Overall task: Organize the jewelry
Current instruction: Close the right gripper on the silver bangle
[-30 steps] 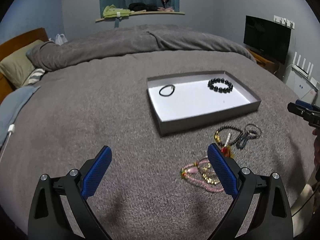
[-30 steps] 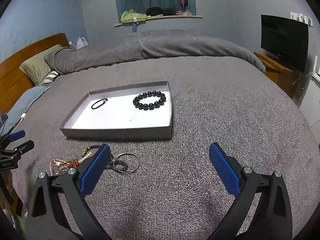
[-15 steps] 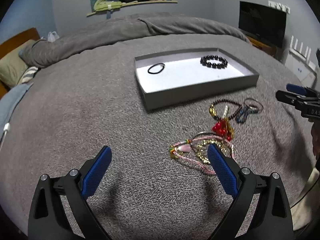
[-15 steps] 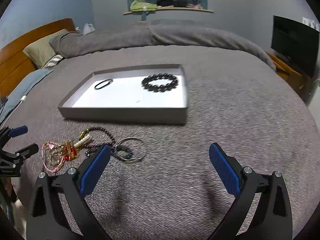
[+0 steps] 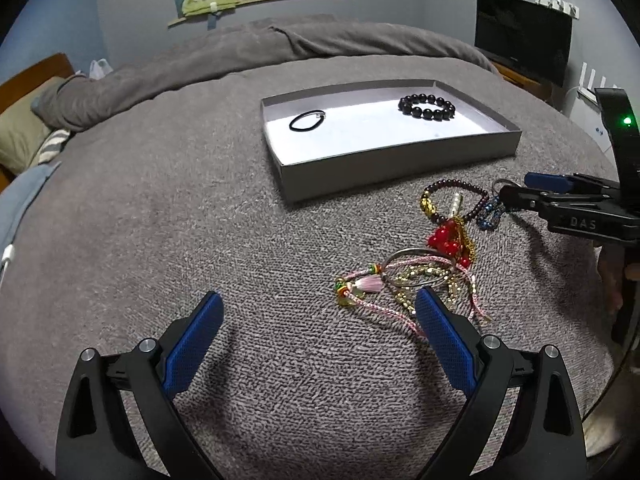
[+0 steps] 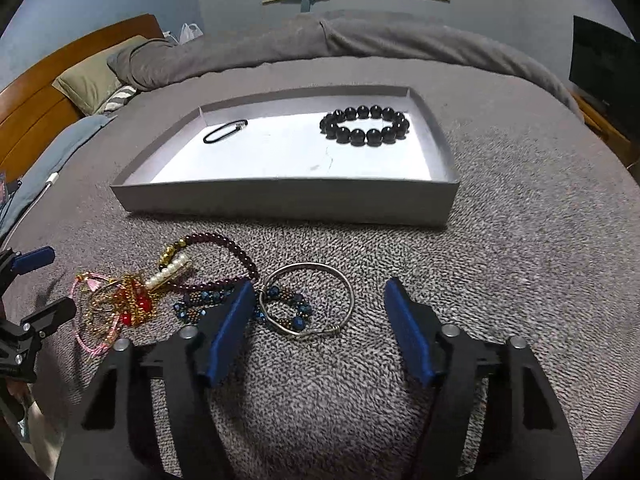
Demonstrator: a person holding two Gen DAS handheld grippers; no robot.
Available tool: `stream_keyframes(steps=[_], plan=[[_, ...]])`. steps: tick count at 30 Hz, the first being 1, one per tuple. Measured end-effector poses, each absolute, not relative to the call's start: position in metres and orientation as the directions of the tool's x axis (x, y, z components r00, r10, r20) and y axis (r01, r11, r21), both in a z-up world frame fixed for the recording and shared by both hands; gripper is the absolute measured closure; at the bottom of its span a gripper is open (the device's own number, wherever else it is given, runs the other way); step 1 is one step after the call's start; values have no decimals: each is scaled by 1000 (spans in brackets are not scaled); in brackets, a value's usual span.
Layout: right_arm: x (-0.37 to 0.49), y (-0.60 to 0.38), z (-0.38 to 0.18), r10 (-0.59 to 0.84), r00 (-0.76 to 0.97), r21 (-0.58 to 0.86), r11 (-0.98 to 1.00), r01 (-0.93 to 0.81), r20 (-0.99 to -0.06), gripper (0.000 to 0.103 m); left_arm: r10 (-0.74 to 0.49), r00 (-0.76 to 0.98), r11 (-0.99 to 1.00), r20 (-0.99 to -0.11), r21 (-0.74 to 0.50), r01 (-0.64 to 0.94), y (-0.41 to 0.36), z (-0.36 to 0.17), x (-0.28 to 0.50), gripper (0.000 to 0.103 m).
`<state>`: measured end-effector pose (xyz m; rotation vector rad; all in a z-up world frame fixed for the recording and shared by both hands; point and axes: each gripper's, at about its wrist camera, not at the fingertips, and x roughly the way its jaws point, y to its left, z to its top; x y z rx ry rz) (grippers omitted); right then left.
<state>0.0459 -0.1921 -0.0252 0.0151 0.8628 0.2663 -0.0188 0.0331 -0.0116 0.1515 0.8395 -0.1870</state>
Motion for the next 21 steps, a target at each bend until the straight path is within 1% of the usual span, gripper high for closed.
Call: stream_keyframes(steps=[5,8,13,16,17,18,19,21], plan=[[47,-189,-27,241,610,123,965,-230,-755,41,-111,647,974,-754,46,221,35,-14,-18,7],[46,-187,-29,258,596,132,960,-247,-760,52,-120,643,974,-756,35,223,35,-14,-18,7],[42,-191,-26,277,600,157,957,-245,-750,52,-166,636,972,-753,-15,236,37,-13,-19,7],[39,-193,-23,283,602,163,955,-247,-747,52,-185,634,972,-751,-44,232,40,-12,-18,12],[39,-194,-22,284,600,164,955,-248,-748,52,-189,633,972,-750,-51,229,40,-11,-17,14],[38,-194,-22,284,600,164,955,-247,-748,52,-205,624,969,-754,-68,237,40,-11,-17,27],[38,-195,-22,282,601,164,956,-245,-748,52,-216,612,967,-761,-78,244,40,-12,-16,44],[36,-196,-21,282,602,164,956,-244,-747,52,-239,579,960,-780,-101,260,38,-16,-13,56]])
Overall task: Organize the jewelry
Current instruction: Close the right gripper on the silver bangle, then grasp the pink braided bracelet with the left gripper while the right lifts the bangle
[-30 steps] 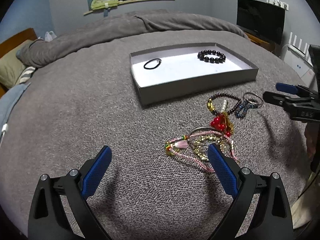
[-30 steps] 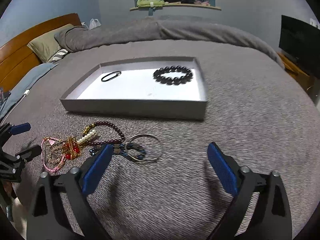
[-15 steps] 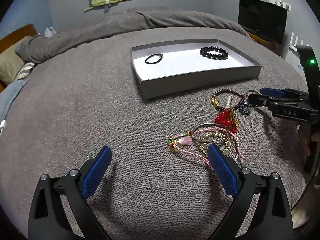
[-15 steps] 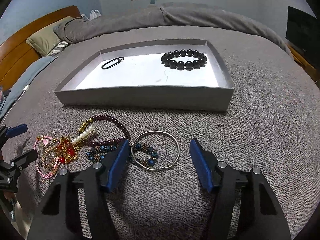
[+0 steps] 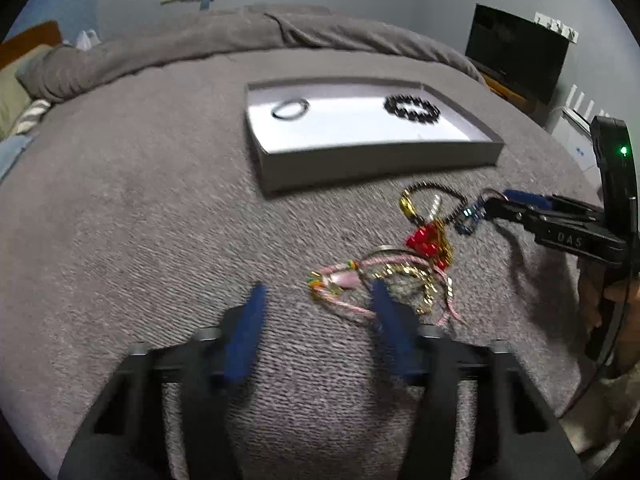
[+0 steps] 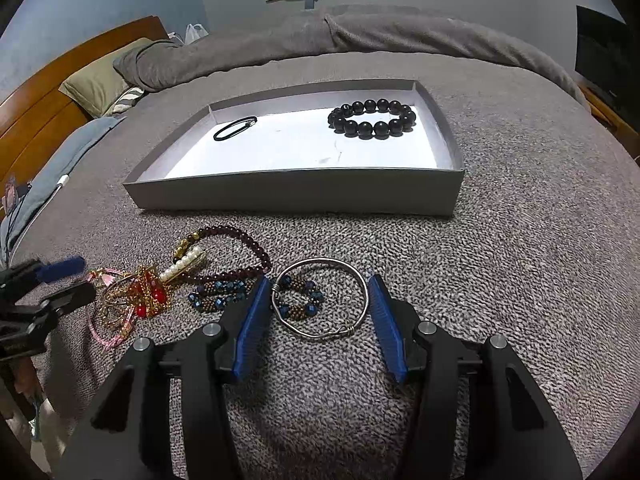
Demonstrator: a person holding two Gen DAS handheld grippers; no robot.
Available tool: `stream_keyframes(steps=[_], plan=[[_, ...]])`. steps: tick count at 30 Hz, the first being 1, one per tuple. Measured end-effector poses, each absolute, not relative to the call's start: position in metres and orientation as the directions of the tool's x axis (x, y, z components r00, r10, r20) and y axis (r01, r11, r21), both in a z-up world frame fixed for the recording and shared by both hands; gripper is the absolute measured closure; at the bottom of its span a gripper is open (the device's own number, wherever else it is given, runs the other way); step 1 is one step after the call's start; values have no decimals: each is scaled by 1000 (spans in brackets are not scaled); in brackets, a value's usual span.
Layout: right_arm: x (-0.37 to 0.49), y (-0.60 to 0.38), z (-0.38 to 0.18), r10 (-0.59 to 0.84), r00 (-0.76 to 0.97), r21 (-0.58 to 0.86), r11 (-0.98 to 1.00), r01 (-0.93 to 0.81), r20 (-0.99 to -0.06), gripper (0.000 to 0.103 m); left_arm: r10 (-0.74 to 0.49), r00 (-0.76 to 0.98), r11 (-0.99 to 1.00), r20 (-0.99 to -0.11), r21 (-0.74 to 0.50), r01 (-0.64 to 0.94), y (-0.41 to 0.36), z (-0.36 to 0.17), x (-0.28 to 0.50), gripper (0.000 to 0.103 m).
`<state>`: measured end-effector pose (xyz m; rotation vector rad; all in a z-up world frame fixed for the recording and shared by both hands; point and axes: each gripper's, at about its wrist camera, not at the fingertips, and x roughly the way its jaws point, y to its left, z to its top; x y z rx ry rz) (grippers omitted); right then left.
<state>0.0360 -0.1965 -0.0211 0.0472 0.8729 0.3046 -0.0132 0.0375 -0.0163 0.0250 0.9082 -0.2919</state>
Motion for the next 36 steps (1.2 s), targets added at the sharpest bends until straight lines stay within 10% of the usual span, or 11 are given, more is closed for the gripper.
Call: stream_keyframes(steps=[7,36], plan=[[33,-198,-17,281,609,160,956,-246,-741,52,-272,538,951,-798,-136,279,34,-21,-12,98],[6,-214,40,253,717,97,963,-252,-650,52,-307,721,938,-621,-70,339,28,81,-35,98]])
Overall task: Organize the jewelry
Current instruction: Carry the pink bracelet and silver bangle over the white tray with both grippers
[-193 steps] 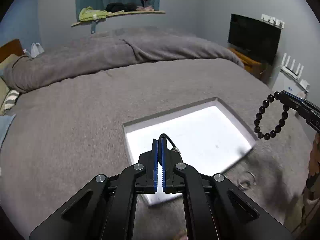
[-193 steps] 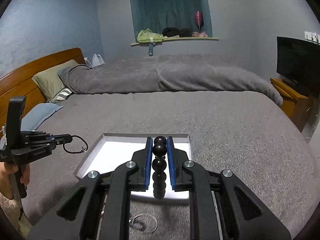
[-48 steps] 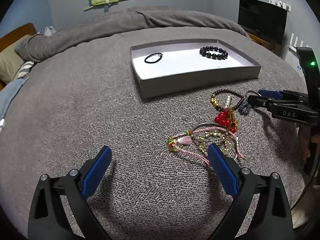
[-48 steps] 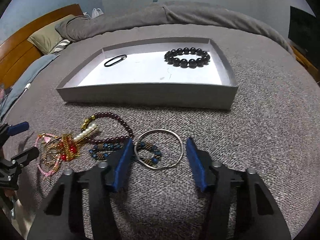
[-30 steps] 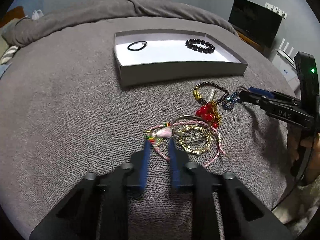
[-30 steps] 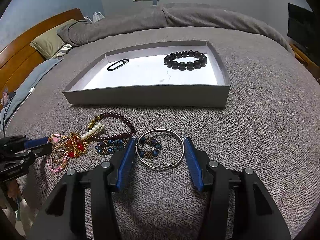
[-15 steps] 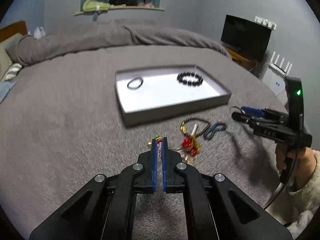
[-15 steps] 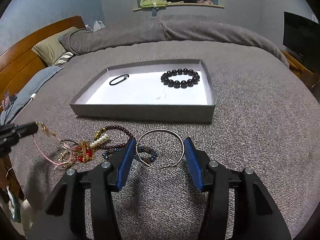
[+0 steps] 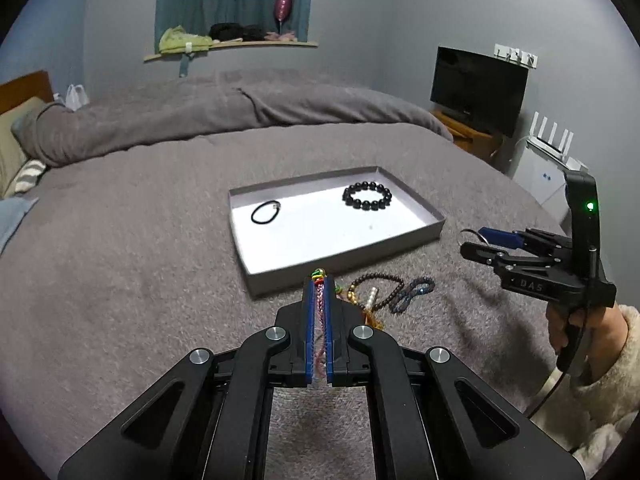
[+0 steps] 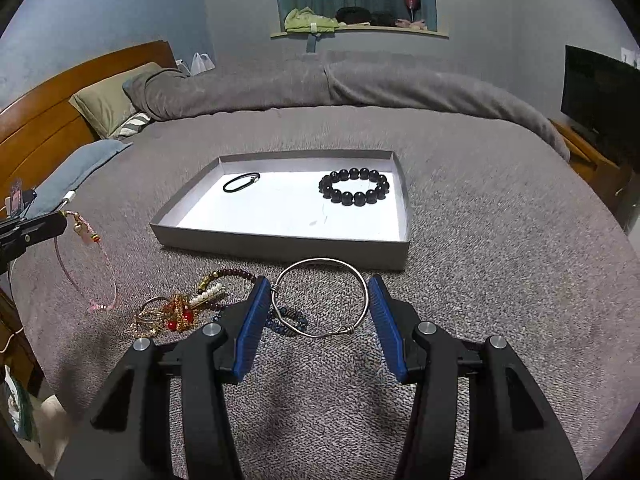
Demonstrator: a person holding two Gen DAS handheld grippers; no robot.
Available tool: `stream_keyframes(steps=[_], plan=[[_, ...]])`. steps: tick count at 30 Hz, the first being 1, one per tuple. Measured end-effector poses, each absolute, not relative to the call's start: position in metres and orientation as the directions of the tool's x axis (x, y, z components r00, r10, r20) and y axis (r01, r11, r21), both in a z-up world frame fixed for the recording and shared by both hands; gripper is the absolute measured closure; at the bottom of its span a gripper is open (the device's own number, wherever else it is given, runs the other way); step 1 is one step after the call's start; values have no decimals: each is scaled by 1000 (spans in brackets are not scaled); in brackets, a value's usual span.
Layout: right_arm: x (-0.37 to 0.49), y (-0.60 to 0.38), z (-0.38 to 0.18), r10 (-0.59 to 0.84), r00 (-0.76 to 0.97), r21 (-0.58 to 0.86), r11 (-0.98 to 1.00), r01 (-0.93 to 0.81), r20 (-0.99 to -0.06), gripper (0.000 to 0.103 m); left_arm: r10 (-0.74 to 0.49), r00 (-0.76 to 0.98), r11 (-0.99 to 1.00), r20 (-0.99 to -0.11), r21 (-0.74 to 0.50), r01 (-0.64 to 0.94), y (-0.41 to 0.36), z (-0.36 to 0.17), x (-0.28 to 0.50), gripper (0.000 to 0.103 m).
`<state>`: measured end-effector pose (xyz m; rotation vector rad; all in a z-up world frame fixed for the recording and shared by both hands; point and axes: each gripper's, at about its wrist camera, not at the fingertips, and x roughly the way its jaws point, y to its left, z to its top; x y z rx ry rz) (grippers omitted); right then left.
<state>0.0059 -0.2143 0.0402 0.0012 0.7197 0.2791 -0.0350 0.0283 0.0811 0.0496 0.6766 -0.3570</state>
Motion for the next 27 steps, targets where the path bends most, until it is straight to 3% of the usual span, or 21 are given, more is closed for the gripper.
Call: stream_keyframes(steps=[15,27], plan=[[19,-215,43,248,722,93,964,-249,-646,52,-275,737,951,-617,-61,304,42,92,8,98],[85,-216,43,184,747,24,975,-220,-639,53,-288,739,951,-609,-90,296,32,97,83,98]])
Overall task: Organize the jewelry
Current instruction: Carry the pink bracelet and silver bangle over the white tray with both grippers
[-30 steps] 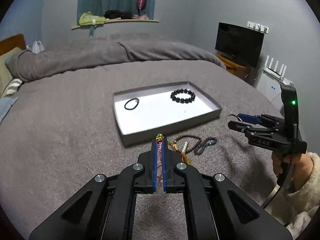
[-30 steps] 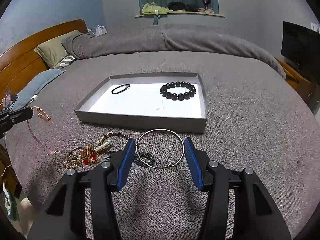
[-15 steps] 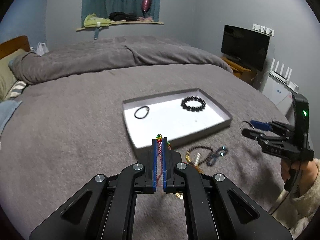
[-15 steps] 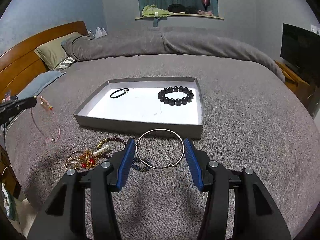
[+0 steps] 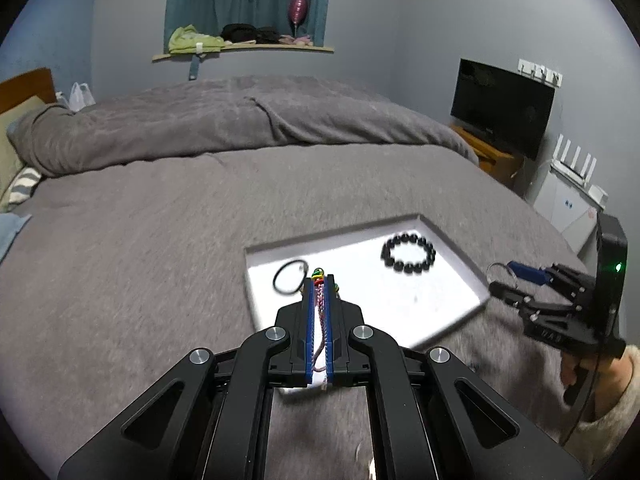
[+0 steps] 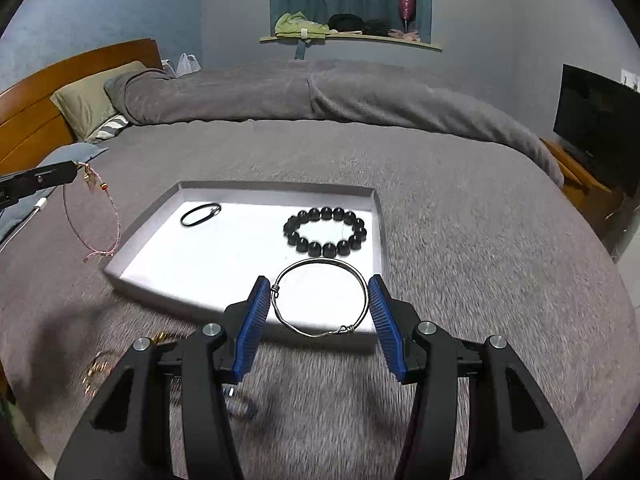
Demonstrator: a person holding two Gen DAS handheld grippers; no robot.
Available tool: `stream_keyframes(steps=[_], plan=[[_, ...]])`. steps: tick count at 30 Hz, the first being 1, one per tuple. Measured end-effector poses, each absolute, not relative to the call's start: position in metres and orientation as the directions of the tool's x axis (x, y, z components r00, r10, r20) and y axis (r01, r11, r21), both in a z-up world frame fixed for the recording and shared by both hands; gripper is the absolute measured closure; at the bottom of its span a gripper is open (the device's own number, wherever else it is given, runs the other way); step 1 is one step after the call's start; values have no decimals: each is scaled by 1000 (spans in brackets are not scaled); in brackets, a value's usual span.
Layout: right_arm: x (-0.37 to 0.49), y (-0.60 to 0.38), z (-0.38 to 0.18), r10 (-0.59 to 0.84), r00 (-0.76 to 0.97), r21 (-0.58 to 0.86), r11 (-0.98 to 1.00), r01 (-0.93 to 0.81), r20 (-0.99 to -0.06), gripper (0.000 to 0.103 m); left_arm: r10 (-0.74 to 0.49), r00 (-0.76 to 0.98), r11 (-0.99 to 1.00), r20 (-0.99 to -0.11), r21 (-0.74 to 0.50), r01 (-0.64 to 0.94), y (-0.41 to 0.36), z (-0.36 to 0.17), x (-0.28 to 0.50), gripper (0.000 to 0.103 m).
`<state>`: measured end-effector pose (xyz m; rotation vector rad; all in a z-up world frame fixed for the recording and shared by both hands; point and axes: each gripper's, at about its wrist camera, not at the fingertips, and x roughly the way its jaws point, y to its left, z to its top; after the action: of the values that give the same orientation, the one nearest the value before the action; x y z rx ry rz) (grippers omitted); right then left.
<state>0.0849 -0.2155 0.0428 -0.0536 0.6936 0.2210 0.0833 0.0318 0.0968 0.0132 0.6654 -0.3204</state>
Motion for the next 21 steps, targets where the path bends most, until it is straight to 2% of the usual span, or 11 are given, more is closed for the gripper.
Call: stream_keyframes(steps=[9,21], plan=[[129,-213,19,195,702,74,977,-199,-685,53,-315,661,949,-681,-204,241,32,49,134,98],[143,-207,-4,190,645,87,978,-189,-741,52,-269,602,960,-752,-161,228,35,13,140,98]])
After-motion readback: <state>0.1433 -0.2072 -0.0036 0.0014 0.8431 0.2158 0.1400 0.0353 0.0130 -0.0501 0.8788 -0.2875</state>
